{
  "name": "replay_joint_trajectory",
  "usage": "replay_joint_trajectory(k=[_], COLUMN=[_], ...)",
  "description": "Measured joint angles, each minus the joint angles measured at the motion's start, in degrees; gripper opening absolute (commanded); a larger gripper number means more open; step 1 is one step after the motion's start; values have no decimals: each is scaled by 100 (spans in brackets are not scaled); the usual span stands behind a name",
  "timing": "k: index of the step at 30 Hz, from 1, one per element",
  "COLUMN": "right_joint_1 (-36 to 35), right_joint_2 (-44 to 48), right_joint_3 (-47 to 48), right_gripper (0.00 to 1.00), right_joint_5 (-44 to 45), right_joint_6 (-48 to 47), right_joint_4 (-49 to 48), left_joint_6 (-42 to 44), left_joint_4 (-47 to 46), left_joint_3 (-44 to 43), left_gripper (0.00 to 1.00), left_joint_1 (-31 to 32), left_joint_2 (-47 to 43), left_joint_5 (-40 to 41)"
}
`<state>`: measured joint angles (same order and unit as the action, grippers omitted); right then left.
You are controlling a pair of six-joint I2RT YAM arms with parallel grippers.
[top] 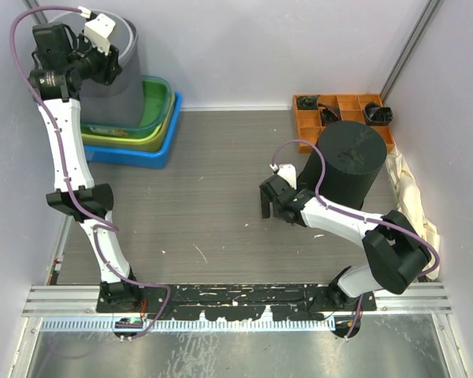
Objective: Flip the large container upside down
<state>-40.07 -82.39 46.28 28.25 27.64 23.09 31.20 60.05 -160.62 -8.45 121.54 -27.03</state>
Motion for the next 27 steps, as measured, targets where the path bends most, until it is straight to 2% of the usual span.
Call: replay_joint_trajectory(k=[6, 14, 18, 19, 20, 22, 23, 25, 27], right_joint_1=[0, 0, 0, 0, 0, 0, 0, 0, 0], right_joint_2=[-9, -61, -103, -111, -116, -118, -118, -118, -116], right_joint_3=[-46, -107, -107, -105, -105, -105, -105, -105, -105], right_gripper=[100, 100, 100, 100, 100, 100, 100, 100, 100], right_joint_5=[-57, -125, -157, -168, -184, -203, -210, -236, -249], right_joint_6=[2, 2, 2, 2, 2, 2, 2, 2, 2], right_joint_4=[-63, -83, -81, -83, -83, -83, -83, -81, -81], left_joint_6=[-24, -225, -232, -243, -260, -306, -317, -387, -407], left_joint_4=[358, 1692, 2076, 2127, 2168, 2229, 2238, 2280, 2315], left_joint_3=[291, 675, 778, 844, 903, 953, 957, 975, 988], left_gripper=[0, 0, 0, 3, 11, 35, 42, 53, 60], left_joint_1=[48, 192, 295, 326, 348, 363, 363, 382, 382], left_joint_2=[-321, -1069, -1231, -1281, -1311, -1333, -1333, -1331, -1318], left_joint_5=[4, 72, 151, 173, 192, 184, 177, 186, 199])
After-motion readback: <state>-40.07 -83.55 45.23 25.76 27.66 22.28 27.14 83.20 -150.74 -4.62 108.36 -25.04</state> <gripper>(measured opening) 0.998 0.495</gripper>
